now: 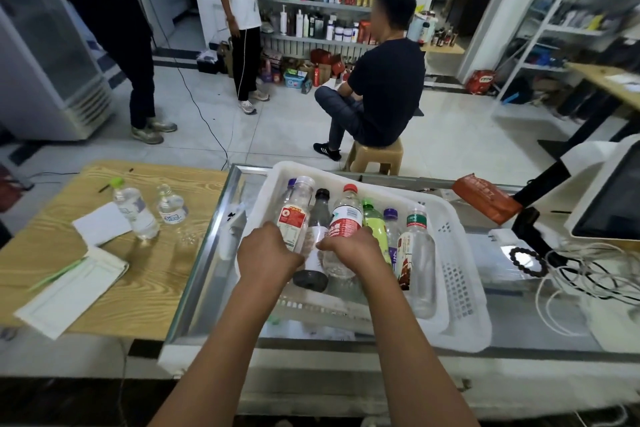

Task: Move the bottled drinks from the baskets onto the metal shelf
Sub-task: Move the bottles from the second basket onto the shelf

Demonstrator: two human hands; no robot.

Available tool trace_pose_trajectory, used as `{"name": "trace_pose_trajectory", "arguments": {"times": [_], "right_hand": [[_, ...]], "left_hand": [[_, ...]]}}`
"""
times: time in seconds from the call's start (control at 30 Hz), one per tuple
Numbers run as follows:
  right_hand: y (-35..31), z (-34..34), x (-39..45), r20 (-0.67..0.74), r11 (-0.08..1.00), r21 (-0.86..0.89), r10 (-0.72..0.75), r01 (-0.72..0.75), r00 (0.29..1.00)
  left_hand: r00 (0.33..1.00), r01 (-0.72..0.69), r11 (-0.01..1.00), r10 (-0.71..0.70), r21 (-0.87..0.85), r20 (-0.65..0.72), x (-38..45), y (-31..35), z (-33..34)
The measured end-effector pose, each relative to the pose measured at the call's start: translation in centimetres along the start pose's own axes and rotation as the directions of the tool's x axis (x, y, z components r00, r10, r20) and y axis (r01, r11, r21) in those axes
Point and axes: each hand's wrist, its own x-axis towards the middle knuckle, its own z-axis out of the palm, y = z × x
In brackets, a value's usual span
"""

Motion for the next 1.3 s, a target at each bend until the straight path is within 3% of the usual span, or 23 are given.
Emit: {"name": "trace_pose_trajectory", "arguments": {"times": [0.13,0.23,0.33,0.43,0.53,0.63,0.7,0.77,0.87,0.93,1.3], "right_hand": [[1.7,-0.6,-0.3,0.038,0.927,0.373,-0.044,0.027,0.998],[2.8,-1.4,-1.0,0.129,0.851,0.524,-0.112,0.028,0.985],[3.3,-1.6,-1.9,0.151,0.748,0.66,-0.224,0.071,0.963],[3.4,-1.7,-2.5,0.142,0.638,0.766,-0.281,0.074,0.949],[3.4,-2.4,-3.0,0.104,0.57,0.818,-0.288,0.083,0.952],[3.4,-3.0,-3.8,-0.005,0.623,0.766,-0.236,0.155,0.972],[3.7,-3.2,-4.2,-0.078,0.639,0.743,-0.212,0.199,0.974],[4.0,-3.1,-4.6,-0.135,0.642,0.731,-0.192,0.229,0.972],[4.6,-2.6,-5.2,-0.253,0.649,0.697,-0.175,0.305,0.951],[4.9,-2.4,-5.5,-0.355,0.632,0.688,-0.136,0.357,0.925],[8.7,-2.1,-11.2,-0.615,0.543,0.688,0.082,0.482,0.785]], "left_hand": [[1.0,0.008,0.979,-0.002,-0.202,0.028,0.1,-0.6,-0.6],[0.999,0.047,0.865,-0.03,-0.499,0.043,-0.1,-0.7,-0.7],[0.994,0.102,0.657,-0.046,-0.747,0.095,-0.3,-0.6,-0.6],[0.969,0.227,0.408,-0.008,-0.884,0.245,0.1,-0.4,-0.8],[0.911,0.36,0.209,0.13,-0.909,0.39,0.9,0.0,-1.2],[0.82,0.534,-0.045,0.273,-0.845,0.503,1.5,0.5,-1.4],[0.768,0.611,-0.133,0.342,-0.781,0.542,1.7,0.9,-1.5],[0.71,0.639,-0.062,0.431,-0.766,0.557,1.7,1.5,-1.3],[0.643,0.573,0.197,0.493,-0.795,0.586,1.7,2.3,-0.7],[0.614,0.536,0.287,0.513,-0.794,0.6,2.2,2.7,-0.1],[0.517,0.538,0.3,0.621,-0.788,0.589,0.5,3.8,2.3]]}}
